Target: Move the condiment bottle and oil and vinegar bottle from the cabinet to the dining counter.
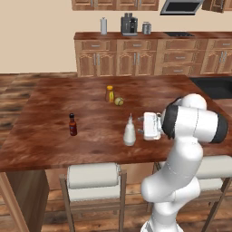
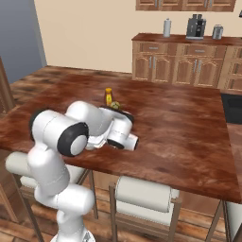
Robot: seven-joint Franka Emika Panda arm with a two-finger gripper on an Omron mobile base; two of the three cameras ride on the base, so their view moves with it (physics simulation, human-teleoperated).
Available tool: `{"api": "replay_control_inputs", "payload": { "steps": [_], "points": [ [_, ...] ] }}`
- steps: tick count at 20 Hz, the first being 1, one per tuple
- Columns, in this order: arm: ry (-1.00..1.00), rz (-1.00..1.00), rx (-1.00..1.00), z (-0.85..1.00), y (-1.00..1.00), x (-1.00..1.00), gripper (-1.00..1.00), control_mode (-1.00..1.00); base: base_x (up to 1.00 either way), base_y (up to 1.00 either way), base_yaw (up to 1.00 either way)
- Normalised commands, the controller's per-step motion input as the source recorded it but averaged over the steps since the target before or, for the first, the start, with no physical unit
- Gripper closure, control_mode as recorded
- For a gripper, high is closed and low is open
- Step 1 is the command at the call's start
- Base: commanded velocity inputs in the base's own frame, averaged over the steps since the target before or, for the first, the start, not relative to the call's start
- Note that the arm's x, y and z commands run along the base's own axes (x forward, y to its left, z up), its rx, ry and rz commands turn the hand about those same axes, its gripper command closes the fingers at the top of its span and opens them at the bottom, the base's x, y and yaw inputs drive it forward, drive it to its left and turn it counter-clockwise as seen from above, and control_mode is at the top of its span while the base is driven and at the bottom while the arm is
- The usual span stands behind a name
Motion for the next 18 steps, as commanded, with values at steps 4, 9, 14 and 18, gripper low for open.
{"api": "replay_control_inputs", "payload": {
  "steps": [4, 9, 14, 18],
  "points": [
    [-0.06, 0.00, 0.00, 0.39, -0.38, -0.50, -1.00, -1.00, 0.00, 0.00, 0.00],
    [-0.06, 0.00, 0.00, 0.45, -0.36, -0.64, -1.00, -1.00, 0.00, 0.00, 0.00],
    [-0.06, -0.03, 0.00, 0.53, -0.24, -0.79, -1.00, -1.00, 0.00, 0.00, 0.00],
    [-0.06, -0.03, 0.00, 0.63, -0.04, -0.82, -1.00, -1.00, 0.00, 0.00, 0.00]
  ]
}}
